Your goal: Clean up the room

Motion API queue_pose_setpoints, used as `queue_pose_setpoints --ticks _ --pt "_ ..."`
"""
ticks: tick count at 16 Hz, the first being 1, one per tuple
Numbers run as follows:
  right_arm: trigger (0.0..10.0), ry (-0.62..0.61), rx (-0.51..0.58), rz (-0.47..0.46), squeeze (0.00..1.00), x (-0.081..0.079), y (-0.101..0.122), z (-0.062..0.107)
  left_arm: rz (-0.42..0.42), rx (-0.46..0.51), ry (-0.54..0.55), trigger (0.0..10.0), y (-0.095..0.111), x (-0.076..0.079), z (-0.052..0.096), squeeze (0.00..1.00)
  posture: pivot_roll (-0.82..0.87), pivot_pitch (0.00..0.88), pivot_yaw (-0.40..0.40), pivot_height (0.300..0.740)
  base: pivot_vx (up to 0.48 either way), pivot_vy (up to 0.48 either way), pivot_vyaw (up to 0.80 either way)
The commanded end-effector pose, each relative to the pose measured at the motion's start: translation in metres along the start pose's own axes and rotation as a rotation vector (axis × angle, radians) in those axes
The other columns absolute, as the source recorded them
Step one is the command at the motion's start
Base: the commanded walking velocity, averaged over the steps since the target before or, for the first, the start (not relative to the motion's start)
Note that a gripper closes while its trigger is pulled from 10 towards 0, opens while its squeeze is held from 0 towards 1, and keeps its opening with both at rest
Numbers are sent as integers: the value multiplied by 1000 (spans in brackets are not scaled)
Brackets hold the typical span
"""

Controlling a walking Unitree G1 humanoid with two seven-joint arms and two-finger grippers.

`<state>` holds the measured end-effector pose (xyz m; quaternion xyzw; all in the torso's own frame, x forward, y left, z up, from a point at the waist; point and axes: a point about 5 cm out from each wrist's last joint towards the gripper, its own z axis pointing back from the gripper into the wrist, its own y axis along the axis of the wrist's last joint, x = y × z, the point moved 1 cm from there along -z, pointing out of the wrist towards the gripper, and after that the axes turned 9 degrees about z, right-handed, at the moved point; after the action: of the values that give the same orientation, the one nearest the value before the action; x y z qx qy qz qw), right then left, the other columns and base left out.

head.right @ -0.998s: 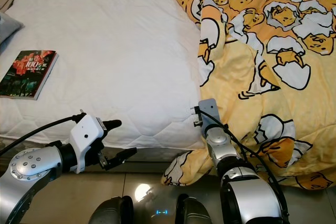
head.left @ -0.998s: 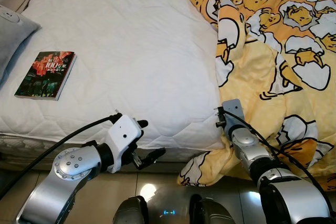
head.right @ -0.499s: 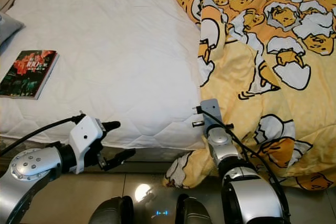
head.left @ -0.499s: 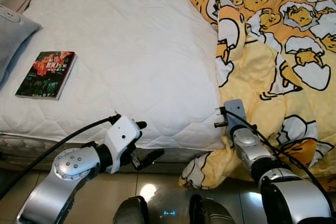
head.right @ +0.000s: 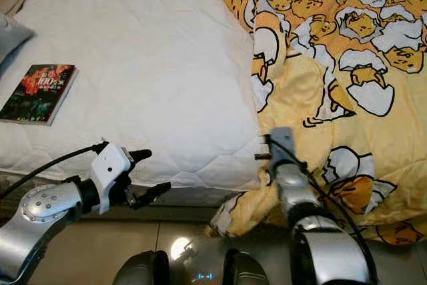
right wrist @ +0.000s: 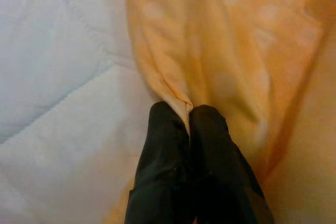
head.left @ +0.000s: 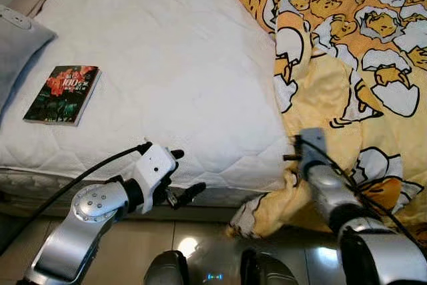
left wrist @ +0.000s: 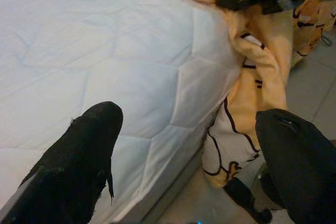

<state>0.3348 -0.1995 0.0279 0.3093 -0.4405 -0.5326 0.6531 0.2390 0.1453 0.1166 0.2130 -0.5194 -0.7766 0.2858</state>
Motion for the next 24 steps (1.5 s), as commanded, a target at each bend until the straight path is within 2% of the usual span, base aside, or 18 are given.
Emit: queue_pose_setpoints --ticks 1,4,5,7,10,13,16,18,20,21,22,23,24 --pt "0 57 32 -35 0 -2 -3 3 -4 5 13 10000 -2 -1 1 0 166 131 3 740 0 0 0" --pt "0 327 147 -81 0 -22 -6 14 -6 22 19 10000 -2 -1 -1 0 155 122 6 740 0 0 0" --pt "0 380 170 -83 0 -27 -6 17 -7 26 18 10000 -1 0 -3 0 151 120 6 740 0 0 0" --pt "0 572 232 -62 0 -44 -5 32 -8 36 14 10000 2 1 -6 0 146 119 6 740 0 0 0" --pt "0 700 278 -39 0 -56 -1 45 -10 48 17 10000 6 0 -7 0 144 117 2 740 0 0 0" --pt "0 926 343 -34 0 -82 12 71 -13 53 22 10000 8 0 -7 0 145 115 -2 740 0 0 0" --pt "0 1016 354 -34 0 -93 16 84 -13 55 23 10000 9 0 -6 0 145 114 -4 740 0 0 0" --pt "0 1035 308 15 0 -94 10 90 -12 52 21 10000 9 0 -6 0 144 111 -7 740 0 0 0" --pt "0 948 202 96 0 -88 -7 85 -12 48 17 10000 8 1 -7 0 137 102 -11 740 0 0 0" --pt "10000 809 120 139 0 -81 -18 73 -14 40 15 10000 6 2 -9 0 130 96 -13 740 0 0 0" --pt "10000 709 97 112 0 -76 -22 66 -17 35 25 10000 4 2 -11 0 127 92 -13 740 0 0 0" --pt "10000 633 109 34 1000 -74 -21 61 -19 37 49 10000 3 1 -14 0 124 90 -14 740 0 0 0" --pt "10000 605 116 3 1000 -73 -20 60 -18 40 60 10000 3 0 -15 0 124 90 -14 740 0 0 0"
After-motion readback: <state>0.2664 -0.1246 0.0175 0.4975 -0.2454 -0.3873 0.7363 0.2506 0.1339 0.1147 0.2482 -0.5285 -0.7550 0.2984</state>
